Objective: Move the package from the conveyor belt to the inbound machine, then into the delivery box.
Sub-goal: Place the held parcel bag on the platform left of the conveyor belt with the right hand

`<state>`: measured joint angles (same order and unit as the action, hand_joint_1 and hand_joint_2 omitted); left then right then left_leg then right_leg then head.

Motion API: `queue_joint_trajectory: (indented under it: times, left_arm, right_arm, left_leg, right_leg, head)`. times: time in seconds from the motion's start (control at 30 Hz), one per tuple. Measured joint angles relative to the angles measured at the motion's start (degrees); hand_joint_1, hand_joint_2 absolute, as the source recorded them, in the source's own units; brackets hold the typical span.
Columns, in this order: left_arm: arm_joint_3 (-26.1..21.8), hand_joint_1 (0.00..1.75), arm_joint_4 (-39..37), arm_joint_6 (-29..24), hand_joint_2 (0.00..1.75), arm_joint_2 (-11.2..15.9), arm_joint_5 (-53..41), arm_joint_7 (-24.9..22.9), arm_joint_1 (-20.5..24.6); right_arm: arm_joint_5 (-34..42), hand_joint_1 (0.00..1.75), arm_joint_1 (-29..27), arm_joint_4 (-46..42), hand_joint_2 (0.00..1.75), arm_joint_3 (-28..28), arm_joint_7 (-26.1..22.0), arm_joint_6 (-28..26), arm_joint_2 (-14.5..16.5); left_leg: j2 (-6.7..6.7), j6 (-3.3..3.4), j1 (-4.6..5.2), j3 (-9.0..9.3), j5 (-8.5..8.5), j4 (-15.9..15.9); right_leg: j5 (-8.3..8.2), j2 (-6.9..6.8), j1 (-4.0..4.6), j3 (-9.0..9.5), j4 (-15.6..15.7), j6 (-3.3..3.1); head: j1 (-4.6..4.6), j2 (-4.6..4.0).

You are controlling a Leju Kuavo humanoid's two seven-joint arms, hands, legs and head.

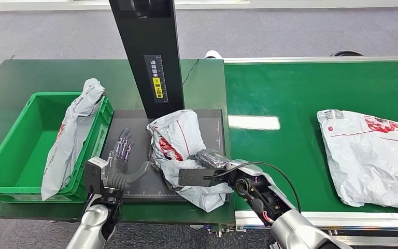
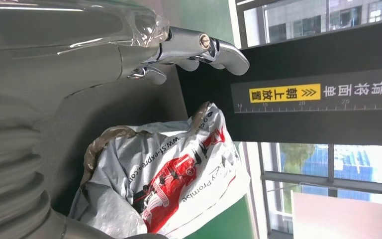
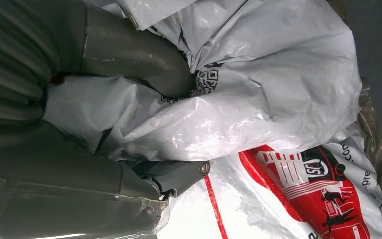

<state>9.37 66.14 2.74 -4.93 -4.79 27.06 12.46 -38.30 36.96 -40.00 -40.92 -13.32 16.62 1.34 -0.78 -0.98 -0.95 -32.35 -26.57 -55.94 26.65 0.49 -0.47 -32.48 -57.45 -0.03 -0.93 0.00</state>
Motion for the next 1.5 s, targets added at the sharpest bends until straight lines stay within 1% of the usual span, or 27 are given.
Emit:
queue_joint_trajectory:
  times: [0.03,0.07,0.1,0.17,0.2,0.23,0.37,0.5,0.53,0.63,0.67,0.8,1.0,1.23,1.37,1.5]
  left_arm:
    - [0.0,0.00,0.1,-0.2,1.75,0.0,-0.1,0.0,0.0]
    - [0.0,0.00,0.3,-0.4,1.75,-0.1,-0.1,0.0,0.0]
    - [0.0,0.00,0.4,-0.5,1.75,-0.1,-0.1,0.0,-0.1]
    - [0.0,0.00,0.8,-0.6,1.75,-0.1,-0.1,0.0,-0.1]
    - [0.0,0.00,1.0,-0.7,1.75,-0.1,-0.1,0.0,-0.2]
    - [0.0,0.00,1.2,-0.8,1.75,-0.1,-0.1,0.1,-0.3]
    - [-0.2,0.00,2.1,-1.0,1.75,-0.1,0.1,0.3,-0.7]
    - [-0.3,0.00,2.6,-1.0,1.75,-0.1,0.4,0.6,-0.8]
    - [-0.3,0.00,2.7,-1.0,1.75,-0.1,0.4,0.6,-0.8]
    - [-0.3,0.00,2.8,-1.0,1.75,-0.1,0.4,0.7,-0.9]
    - [-0.3,0.00,2.8,-1.0,1.75,-0.1,0.4,0.7,-0.9]
    - [-0.3,0.00,3.0,-0.9,1.75,-0.1,0.6,1.1,-1.2]
    - [-0.3,0.00,3.1,-0.8,1.75,0.1,1.2,2.1,-1.4]
    - [-0.3,0.00,3.1,-0.7,1.75,0.4,1.5,2.8,-1.5]
    - [-0.3,0.00,3.3,-0.4,1.75,0.5,1.6,3.5,-1.8]
    - [-0.2,0.00,3.3,1.2,1.75,0.6,2.0,4.3,-1.9]
  right_arm:
    - [0.1,1.75,0.1,0.1,1.75,-0.1,-0.2,0.0,0.0]
    - [0.3,1.69,0.2,0.3,1.75,-0.2,-0.5,-0.1,0.0]
    - [0.5,1.57,0.2,0.4,1.75,-0.2,-0.8,-0.3,0.0]
    - [0.9,0.87,0.2,0.5,1.75,-0.3,-1.7,-0.5,0.0]
    - [1.2,0.58,0.2,0.6,1.75,-0.3,-2.4,-0.6,0.0]
    - [1.5,0.35,0.2,0.6,1.75,-0.3,-3.3,-0.8,0.0]
    - [3.0,0.35,0.1,0.6,1.75,-0.3,-6.6,-1.1,-0.1]
    - [3.3,0.35,0.1,0.5,1.75,-0.3,-7.2,-1.1,-0.1]
    - [3.3,0.29,0.1,0.5,1.75,-0.3,-7.2,-1.1,-0.1]
    - [3.4,0.03,0.1,0.5,1.75,-0.3,-7.2,-1.1,-0.1]
    - [3.5,0.00,0.1,0.5,1.75,-0.3,-7.3,-1.1,-0.1]
    - [5.3,0.00,-0.1,0.2,1.75,-0.3,-9.8,-1.0,-0.2]
    - [11.1,0.00,-1.6,-1.9,1.75,-0.3,-15.4,4.5,-0.5]
    - [13.4,0.00,-2.5,-3.7,1.75,0.0,-17.1,5.4,-0.9]
    - [17.1,0.00,-3.5,-5.2,1.75,1.2,-20.5,7.5,-1.1]
    - [21.1,0.00,-5.3,-8.2,1.75,3.3,-23.3,10.4,-1.2]
  left_leg:
    - [0.00,0.02,0.00,0.01,0.01,0.0]
    - [0.00,0.03,0.00,0.01,0.03,0.0]
    - [0.00,0.04,0.00,0.01,0.03,0.0]
    - [0.01,0.05,0.01,0.01,0.04,0.0]
    - [0.01,0.05,0.01,0.01,0.04,0.0]
    - [0.01,0.05,0.01,0.00,0.04,0.0]
    - [0.02,0.05,0.01,-0.03,0.04,0.0]
    - [0.02,0.04,0.00,-0.06,0.03,0.0]
    - [0.02,0.04,0.00,-0.07,0.03,0.0]
    - [0.02,0.04,0.00,-0.08,0.03,0.0]
    - [0.02,0.04,0.00,-0.08,0.03,0.0]
    - [0.02,0.05,0.00,-0.09,0.03,0.0]
    - [0.02,0.05,0.00,-0.18,0.03,0.0]
    - [0.02,0.05,0.00,-0.28,0.03,0.0]
    - [0.02,0.05,0.00,-0.31,0.03,0.0]
    - [0.02,0.05,0.00,-0.35,0.03,0.0]
  right_leg:
    - [-0.01,0.00,0.00,0.02,0.0,0.02]
    - [-0.03,0.00,0.00,0.03,0.0,0.03]
    - [-0.05,0.00,0.00,0.03,0.0,0.05]
    - [-0.07,0.00,-0.01,0.04,0.0,0.07]
    - [-0.07,0.00,-0.01,0.03,0.0,0.07]
    - [-0.08,0.00,-0.01,0.03,0.0,0.07]
    - [-0.09,0.04,-0.01,-0.03,0.0,0.05]
    - [-0.09,0.04,0.00,-0.08,0.0,0.04]
    - [-0.09,0.04,0.00,-0.09,0.0,0.04]
    - [-0.09,0.04,0.00,-0.09,0.0,0.04]
    - [-0.09,0.04,0.00,-0.09,0.0,0.04]
    - [-0.09,0.04,0.00,-0.10,0.0,0.04]
    - [-0.09,0.04,0.00,-0.19,0.0,0.04]
    - [-0.09,0.04,0.00,-0.28,0.0,0.04]
    - [-0.09,0.03,0.00,-0.32,0.0,0.05]
    - [-0.09,0.03,0.00,-0.36,0.0,0.04]
  head:
    - [0.01,0.00]
    - [0.01,0.00]
    - [0.00,0.00]
    - [-0.01,0.00]
    - [-0.01,0.00]
    - [0.00,0.00]
    - [-0.01,0.00]
    - [0.00,0.00]
    - [0.00,0.00]
    - [0.00,0.00]
    - [0.01,0.00]
    - [0.01,0.00]
    - [-0.01,0.00]
    - [0.00,0.00]
    - [0.01,0.00]
    - [0.00,0.00]
